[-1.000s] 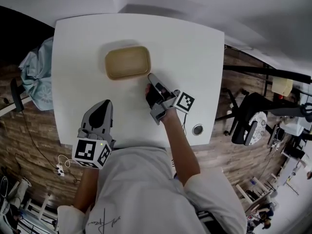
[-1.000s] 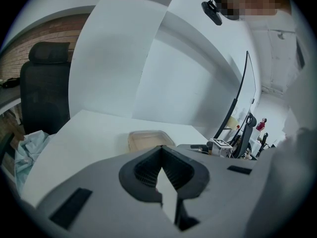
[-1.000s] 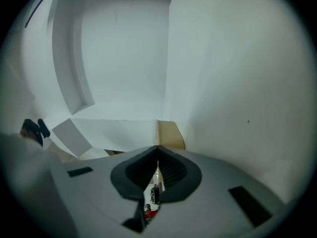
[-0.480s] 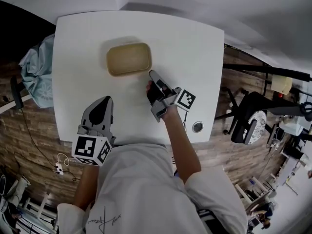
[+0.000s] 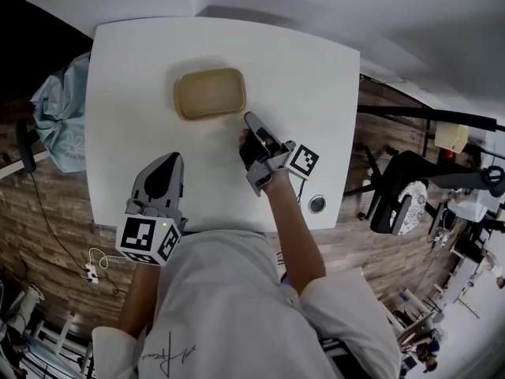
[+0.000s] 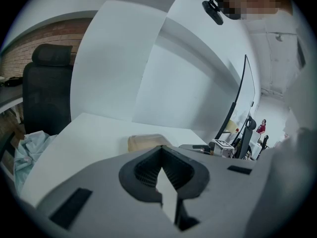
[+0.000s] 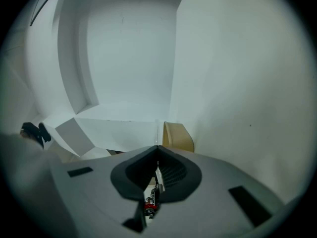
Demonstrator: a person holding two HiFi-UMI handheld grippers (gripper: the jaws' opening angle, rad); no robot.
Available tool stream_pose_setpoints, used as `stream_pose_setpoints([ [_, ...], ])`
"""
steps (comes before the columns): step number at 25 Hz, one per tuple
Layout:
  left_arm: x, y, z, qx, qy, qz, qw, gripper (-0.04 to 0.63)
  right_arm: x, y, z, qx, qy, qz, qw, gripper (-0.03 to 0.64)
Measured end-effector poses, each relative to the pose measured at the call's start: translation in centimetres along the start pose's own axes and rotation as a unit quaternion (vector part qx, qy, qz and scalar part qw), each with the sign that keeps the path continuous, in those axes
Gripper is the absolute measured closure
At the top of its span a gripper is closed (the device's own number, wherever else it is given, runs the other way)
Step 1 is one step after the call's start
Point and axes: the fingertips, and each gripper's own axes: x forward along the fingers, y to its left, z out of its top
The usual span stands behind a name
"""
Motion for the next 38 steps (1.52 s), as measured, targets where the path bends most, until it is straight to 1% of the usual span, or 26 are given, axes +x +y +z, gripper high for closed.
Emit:
stream_pose_setpoints([
  [14, -1.2, -0.2, 0.6, -0.001, -0.022, 0.008, 0.9997, 0.589, -0.2, 1.6, -0.3, -0.009, 0.004, 0.018, 1.000, 0.606],
  [19, -1.2, 0.3, 0.6, -0.006, -0.029, 0.013, 0.9995, 0.589, 0.2, 1.5, -0.2, -0.024, 0.012, 0.014, 1.000, 0.606],
  [31, -2.0, 0.2, 0.7, -0.013, -0.044, 0.013, 0.9988, 0.589, 0.6, 3.6, -0.2, -0.034, 0.012, 0.032, 0.999, 0.606],
  [38, -2.6, 0.0, 0.7, -0.018, -0.052, 0.011, 0.9984, 0.589, 0.3, 4.3, -0.6, -0.029, 0.011, 0.040, 0.999, 0.606],
])
